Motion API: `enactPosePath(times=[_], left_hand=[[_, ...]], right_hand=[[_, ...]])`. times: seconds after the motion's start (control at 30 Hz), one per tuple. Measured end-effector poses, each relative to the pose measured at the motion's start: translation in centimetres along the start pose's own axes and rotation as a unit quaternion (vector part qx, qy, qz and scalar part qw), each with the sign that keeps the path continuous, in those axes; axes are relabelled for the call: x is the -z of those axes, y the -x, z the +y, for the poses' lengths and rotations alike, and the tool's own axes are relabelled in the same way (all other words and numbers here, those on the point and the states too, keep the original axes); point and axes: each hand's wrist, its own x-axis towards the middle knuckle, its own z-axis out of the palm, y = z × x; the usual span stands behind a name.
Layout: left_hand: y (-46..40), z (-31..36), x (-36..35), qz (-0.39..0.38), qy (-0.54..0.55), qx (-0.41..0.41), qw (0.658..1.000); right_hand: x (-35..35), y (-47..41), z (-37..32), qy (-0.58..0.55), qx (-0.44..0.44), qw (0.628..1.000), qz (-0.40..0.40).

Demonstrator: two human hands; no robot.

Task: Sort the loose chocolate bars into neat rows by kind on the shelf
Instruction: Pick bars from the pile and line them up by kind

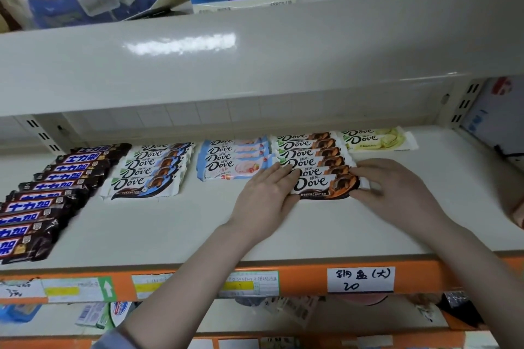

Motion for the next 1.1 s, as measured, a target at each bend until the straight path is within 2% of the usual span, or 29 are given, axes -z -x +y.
enactPosePath(times=[0.1,0.2,0.27,0.5,0.67,0.8,0.97,1.1], left_hand=[[0.0,0.2,0.2,-0.001,0.005,0.0,1.0],[0.1,0.4,0.1,-0.064,-0.039,0.011,0.997],[0.3,0.4,0.0,-0.08,-0.055,0.013,0.995],[1.0,1.2,0.5,-0.083,-0.036,0.063,0.994],[2.8,-0.3,1.6,0.011,-0.032,0.146,0.989],[4.4,-3.3,2.9,-0.032,-0.064,0.206,0.976],[4.9,-7.1,3.5,-0.092,-0.109,0.178,0.974],[5.0,-8.5,4.1,-0.091,-0.112,0.138,0.98]], right_hand=[[0.2,-0.4,-0.4,0.008,0.014,0.999,-0.05],[-0.4,-0.8,-0.7,0.06,0.034,0.991,-0.115],[-0.9,-0.8,-0.7,0.083,0.044,0.988,-0.127],[-0.8,-0.8,-1.5,0.103,0.044,0.987,-0.113],[-1.8,-1.9,-4.7,0.077,0.073,0.989,-0.106],[-3.8,-3.3,-7.9,0.062,0.117,0.987,-0.093],[-6.5,-5.2,-11.0,0.088,0.142,0.982,-0.09],[-7.8,-6.0,-12.1,0.113,0.134,0.984,-0.039]])
